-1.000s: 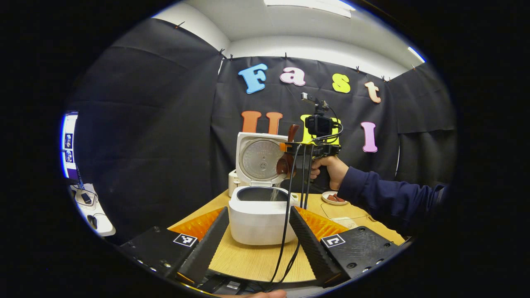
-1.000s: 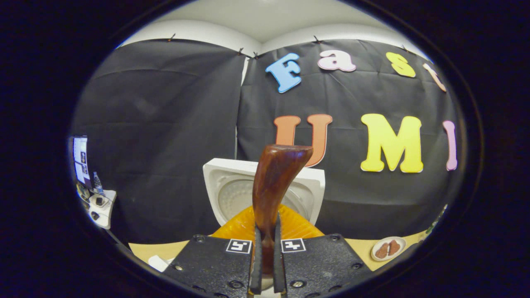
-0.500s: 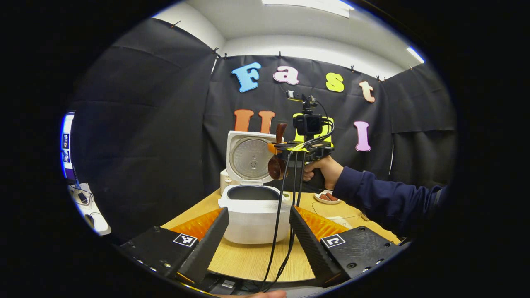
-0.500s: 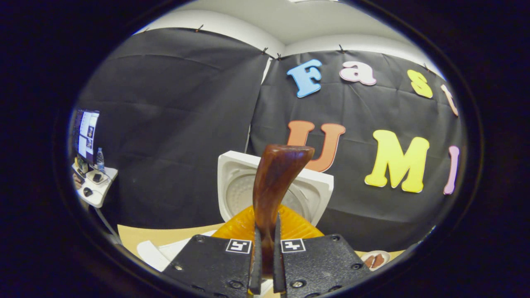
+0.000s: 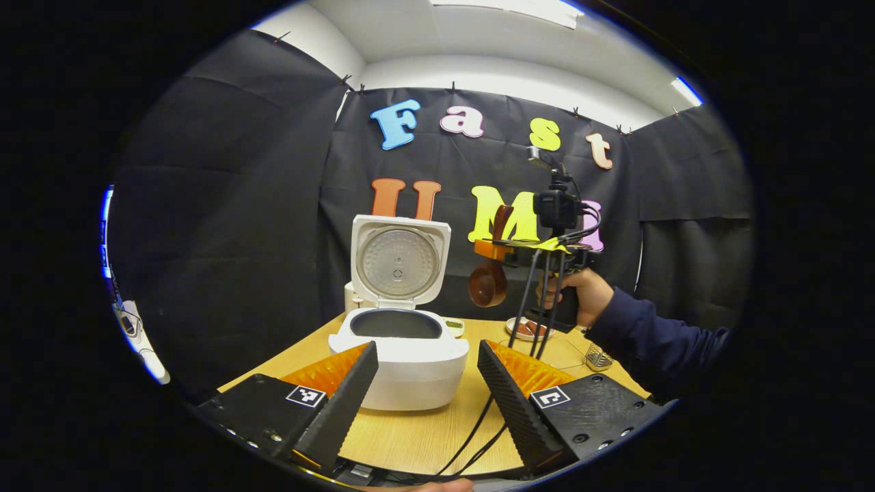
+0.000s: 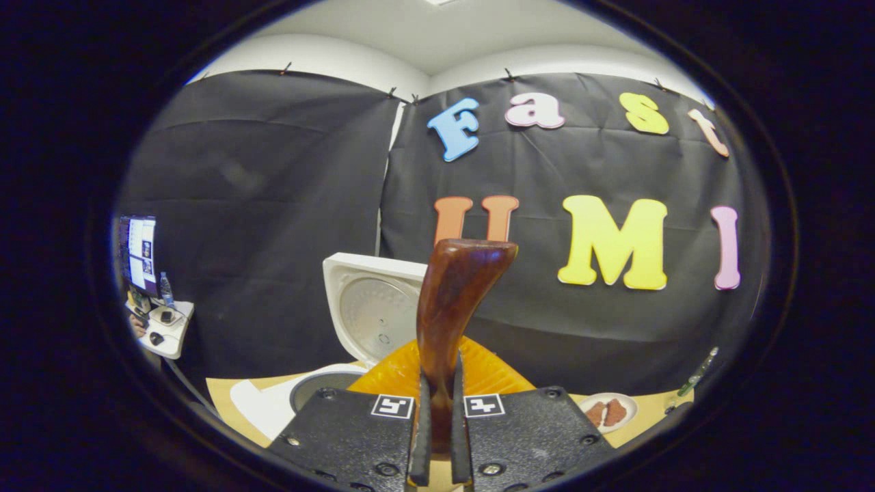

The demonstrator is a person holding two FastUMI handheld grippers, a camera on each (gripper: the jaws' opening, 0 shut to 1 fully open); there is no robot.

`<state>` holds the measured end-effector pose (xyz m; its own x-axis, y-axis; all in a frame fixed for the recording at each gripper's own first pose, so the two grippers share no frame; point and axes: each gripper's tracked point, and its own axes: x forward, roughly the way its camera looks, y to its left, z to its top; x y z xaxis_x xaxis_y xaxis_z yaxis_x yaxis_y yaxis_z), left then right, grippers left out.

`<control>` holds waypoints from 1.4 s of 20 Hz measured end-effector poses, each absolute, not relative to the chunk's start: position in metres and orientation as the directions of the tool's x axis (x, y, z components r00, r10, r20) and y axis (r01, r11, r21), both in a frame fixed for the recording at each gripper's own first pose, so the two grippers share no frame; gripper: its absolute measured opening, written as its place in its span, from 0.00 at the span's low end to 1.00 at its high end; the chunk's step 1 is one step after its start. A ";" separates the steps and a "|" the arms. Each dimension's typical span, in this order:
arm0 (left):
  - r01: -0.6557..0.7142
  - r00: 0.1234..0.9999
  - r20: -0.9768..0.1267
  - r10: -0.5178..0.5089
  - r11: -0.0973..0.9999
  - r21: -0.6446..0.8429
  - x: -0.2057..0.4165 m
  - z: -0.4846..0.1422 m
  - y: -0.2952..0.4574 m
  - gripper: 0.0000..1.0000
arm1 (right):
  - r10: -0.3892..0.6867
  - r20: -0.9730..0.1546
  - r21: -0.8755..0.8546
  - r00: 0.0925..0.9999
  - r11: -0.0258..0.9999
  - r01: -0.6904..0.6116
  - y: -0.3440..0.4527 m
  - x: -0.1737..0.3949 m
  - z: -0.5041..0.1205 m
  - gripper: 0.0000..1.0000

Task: Close the left gripper, press the button to open the rice cooker; take a wooden spoon from the chopstick holder with the right hand, scoop a spoonful of rice and pour it into the rice cooker, then put the wooden spoon back into the chopstick holder.

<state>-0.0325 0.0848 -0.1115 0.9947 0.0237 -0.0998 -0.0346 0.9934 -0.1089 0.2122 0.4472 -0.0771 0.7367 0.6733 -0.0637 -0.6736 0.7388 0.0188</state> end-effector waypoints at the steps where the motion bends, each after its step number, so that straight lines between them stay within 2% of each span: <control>1: -0.025 0.995 -0.102 0.014 0.994 -0.108 -0.026 -0.112 0.080 0.93 | 0.657 -0.062 0.040 0.752 0.754 -0.656 0.428 0.213 -0.076 0.14; 7: 0.028 0.992 -0.118 -0.041 0.993 -0.112 -0.003 -0.122 0.042 0.93 | 0.537 -0.041 0.165 0.843 0.835 -0.524 0.308 0.206 -0.061 0.14; 11: 0.048 0.990 -0.124 -0.061 0.993 -0.104 0.010 -0.120 0.024 0.94 | 0.428 0.029 0.123 0.903 0.895 -0.428 0.238 0.205 -0.047 0.14; 14: 0.049 0.991 -0.118 -0.058 0.995 -0.082 0.018 -0.114 0.015 0.93 | 0.384 0.049 0.093 0.922 0.917 -0.387 0.201 0.199 -0.045 0.15; 22: 0.031 0.998 -0.058 -0.034 0.998 -0.048 0.039 -0.086 0.001 0.93 | 0.331 0.005 0.103 0.944 0.938 -0.330 0.122 0.207 -0.066 0.15; 28: 0.015 1.000 -0.007 -0.015 0.996 -0.089 0.056 -0.069 -0.009 0.93 | 0.288 -0.089 0.086 0.953 0.956 -0.281 0.087 0.237 -0.111 0.17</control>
<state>0.0556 -0.0085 -0.0695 0.9999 -0.0152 -0.0066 0.0146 0.9959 -0.0892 0.2369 0.0866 -0.1111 0.9534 0.2883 -0.0886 -0.2810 0.9558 0.0862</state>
